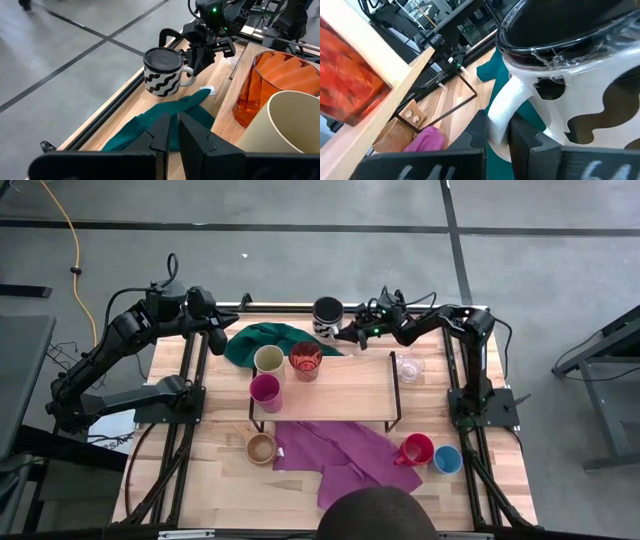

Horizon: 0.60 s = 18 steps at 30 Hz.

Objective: Stack small to large cups/mugs on shelf
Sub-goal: Put the white mug on the shelf

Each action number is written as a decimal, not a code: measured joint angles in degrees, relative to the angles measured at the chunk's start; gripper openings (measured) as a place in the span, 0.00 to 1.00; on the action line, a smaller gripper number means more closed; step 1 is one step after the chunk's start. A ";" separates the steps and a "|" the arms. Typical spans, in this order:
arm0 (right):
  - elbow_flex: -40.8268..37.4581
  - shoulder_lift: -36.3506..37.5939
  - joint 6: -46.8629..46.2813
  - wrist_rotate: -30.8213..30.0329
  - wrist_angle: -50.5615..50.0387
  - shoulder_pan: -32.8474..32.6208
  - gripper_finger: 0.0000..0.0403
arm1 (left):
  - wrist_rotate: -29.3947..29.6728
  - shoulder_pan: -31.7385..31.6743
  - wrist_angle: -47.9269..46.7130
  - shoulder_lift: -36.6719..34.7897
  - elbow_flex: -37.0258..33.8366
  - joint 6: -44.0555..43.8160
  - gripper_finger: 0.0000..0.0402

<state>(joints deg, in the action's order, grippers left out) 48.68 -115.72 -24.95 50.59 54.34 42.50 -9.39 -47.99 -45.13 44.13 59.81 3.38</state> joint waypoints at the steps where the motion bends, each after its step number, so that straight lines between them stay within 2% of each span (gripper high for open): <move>1: 0.41 0.00 -0.23 -0.03 -0.18 0.08 0.04 | 0.00 0.00 0.01 0.00 0.00 0.00 0.06; 11: 6.93 0.04 -0.58 2.50 -2.87 0.54 0.04 | 0.00 0.00 0.01 -0.01 0.00 0.00 0.06; 18: 7.99 1.89 -2.61 3.46 -3.79 2.94 0.04 | 0.00 0.00 0.08 -0.01 0.00 0.75 0.06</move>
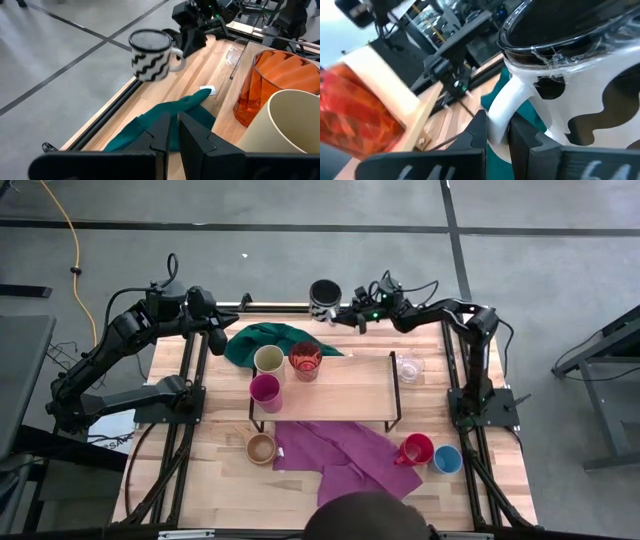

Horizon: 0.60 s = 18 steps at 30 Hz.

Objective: Stack small to large cups/mugs on shelf
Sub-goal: Put the white mug on the shelf

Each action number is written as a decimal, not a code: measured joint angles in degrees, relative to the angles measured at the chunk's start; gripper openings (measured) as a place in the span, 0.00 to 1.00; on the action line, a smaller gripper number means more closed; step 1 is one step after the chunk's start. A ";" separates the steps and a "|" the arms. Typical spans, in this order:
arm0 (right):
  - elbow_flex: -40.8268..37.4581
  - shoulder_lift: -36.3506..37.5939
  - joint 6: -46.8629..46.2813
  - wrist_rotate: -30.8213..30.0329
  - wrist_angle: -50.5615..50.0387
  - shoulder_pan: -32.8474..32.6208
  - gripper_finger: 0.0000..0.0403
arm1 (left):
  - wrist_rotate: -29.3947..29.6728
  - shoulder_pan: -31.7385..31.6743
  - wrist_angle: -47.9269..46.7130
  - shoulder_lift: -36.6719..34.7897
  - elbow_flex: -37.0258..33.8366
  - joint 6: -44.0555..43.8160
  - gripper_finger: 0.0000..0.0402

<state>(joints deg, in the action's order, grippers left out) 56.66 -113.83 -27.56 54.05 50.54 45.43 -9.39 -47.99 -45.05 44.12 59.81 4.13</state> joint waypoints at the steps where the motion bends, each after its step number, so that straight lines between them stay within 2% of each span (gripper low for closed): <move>1: -0.01 0.87 0.00 -0.08 -0.46 0.33 0.04 | 0.00 0.00 0.13 0.00 0.00 0.02 0.06; 5: -0.01 4.85 1.29 0.20 -2.82 1.24 0.04 | -0.01 0.00 1.22 0.00 0.00 0.15 0.06; 18: -0.07 19.69 9.09 -3.21 -23.27 1.43 0.04 | 0.00 0.00 4.37 0.00 0.00 0.61 0.06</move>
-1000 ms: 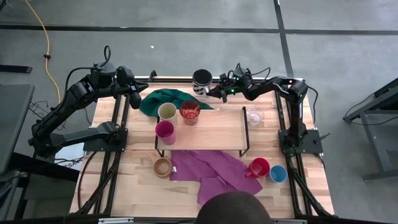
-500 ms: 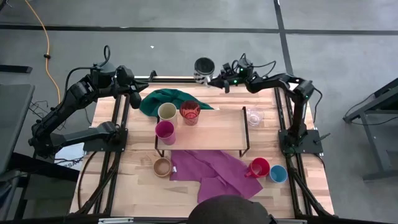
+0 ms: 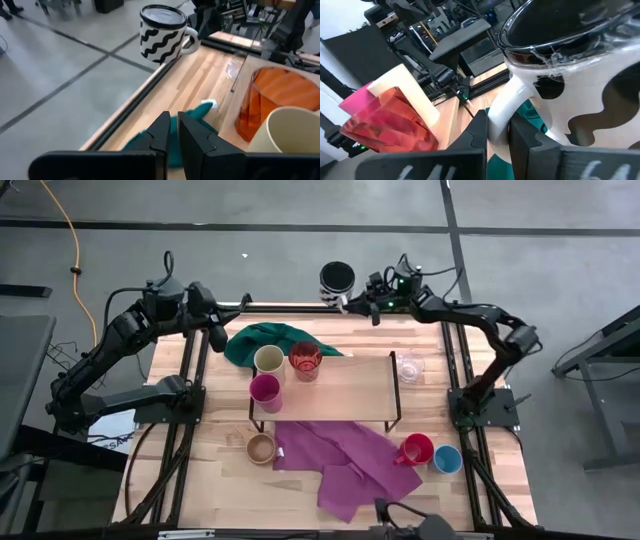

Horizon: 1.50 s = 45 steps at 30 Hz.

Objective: Stack small to large cups/mugs on shelf
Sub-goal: Put the white mug on the shelf

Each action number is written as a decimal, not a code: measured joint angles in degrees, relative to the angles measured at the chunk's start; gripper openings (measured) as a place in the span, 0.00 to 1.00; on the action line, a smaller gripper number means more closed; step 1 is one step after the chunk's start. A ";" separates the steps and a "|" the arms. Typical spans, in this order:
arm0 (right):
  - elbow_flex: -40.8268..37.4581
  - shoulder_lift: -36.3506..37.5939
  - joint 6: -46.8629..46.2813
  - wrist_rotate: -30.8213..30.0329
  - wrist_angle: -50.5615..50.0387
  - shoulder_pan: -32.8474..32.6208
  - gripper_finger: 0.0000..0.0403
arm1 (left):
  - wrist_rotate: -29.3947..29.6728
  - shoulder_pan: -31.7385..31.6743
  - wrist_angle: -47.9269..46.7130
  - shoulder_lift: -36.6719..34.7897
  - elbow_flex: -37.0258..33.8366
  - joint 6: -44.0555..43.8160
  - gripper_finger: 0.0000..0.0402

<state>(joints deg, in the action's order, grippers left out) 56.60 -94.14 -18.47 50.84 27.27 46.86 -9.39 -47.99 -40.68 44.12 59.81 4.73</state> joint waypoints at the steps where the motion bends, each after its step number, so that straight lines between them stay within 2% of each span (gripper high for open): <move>1: 0.00 1.00 0.13 -0.37 -1.33 0.01 0.04 | 0.00 0.00 0.66 0.00 0.00 0.00 0.06; 16: -0.04 15.87 0.45 -7.52 -17.85 -3.01 0.03 | 1.74 0.00 2.11 0.00 0.00 0.16 0.06; 23: -0.07 21.16 -1.03 -11.80 -21.42 -6.22 0.03 | 1.95 0.00 2.38 0.00 0.00 0.93 0.06; 37: -0.07 29.75 -2.71 -25.51 -29.66 -14.48 0.03 | 1.91 0.00 3.84 0.00 0.00 2.97 0.06; 45: -0.07 32.02 -3.58 -33.67 -32.86 -20.32 0.03 | -2.19 0.00 5.02 -0.09 0.00 4.10 0.06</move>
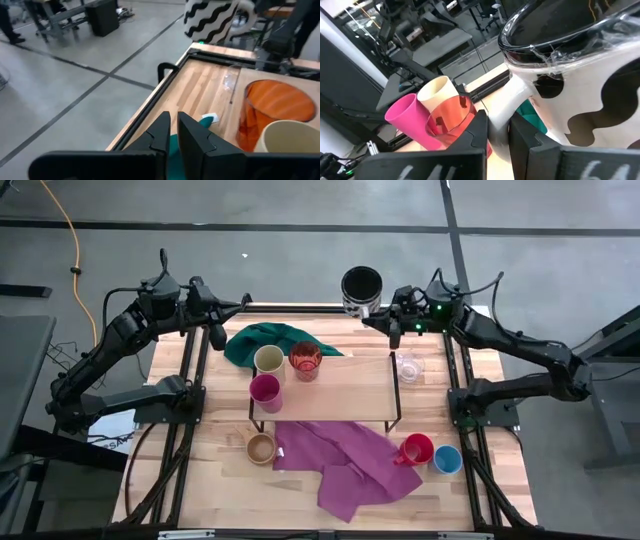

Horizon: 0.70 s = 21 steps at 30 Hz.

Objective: Stack small to large cups/mugs on shelf
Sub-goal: Put the white mug on the shelf

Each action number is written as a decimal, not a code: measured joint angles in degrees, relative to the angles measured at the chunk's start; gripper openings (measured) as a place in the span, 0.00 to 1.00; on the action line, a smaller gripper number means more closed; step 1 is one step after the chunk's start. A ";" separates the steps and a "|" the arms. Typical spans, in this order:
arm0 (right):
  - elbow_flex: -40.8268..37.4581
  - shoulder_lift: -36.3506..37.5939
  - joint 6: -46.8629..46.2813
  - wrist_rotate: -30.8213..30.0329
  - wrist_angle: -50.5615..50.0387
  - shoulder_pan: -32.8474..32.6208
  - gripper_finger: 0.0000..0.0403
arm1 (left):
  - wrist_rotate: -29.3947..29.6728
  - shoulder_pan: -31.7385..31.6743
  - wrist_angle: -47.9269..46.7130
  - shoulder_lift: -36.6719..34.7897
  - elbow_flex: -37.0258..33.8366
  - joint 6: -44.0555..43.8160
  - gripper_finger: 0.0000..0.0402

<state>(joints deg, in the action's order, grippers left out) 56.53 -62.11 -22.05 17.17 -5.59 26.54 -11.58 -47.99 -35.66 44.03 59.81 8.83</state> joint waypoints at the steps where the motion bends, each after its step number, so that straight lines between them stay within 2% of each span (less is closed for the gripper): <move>1: 0.00 0.01 0.00 -1.08 -0.39 -0.86 0.03 | -0.89 0.00 0.29 0.00 0.00 0.03 0.06; 11: 0.00 0.01 -0.11 -7.99 -3.22 -8.53 0.03 | -8.11 0.00 4.96 -1.71 0.00 -1.64 0.06; 21: 0.00 2.67 -1.00 -12.75 -6.00 -13.30 0.03 | -8.83 0.00 9.09 -5.74 0.00 -6.81 0.06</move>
<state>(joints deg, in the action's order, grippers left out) 56.53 -59.44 -23.04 4.42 -11.60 13.24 -20.40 -47.99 -26.57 38.29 59.81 2.02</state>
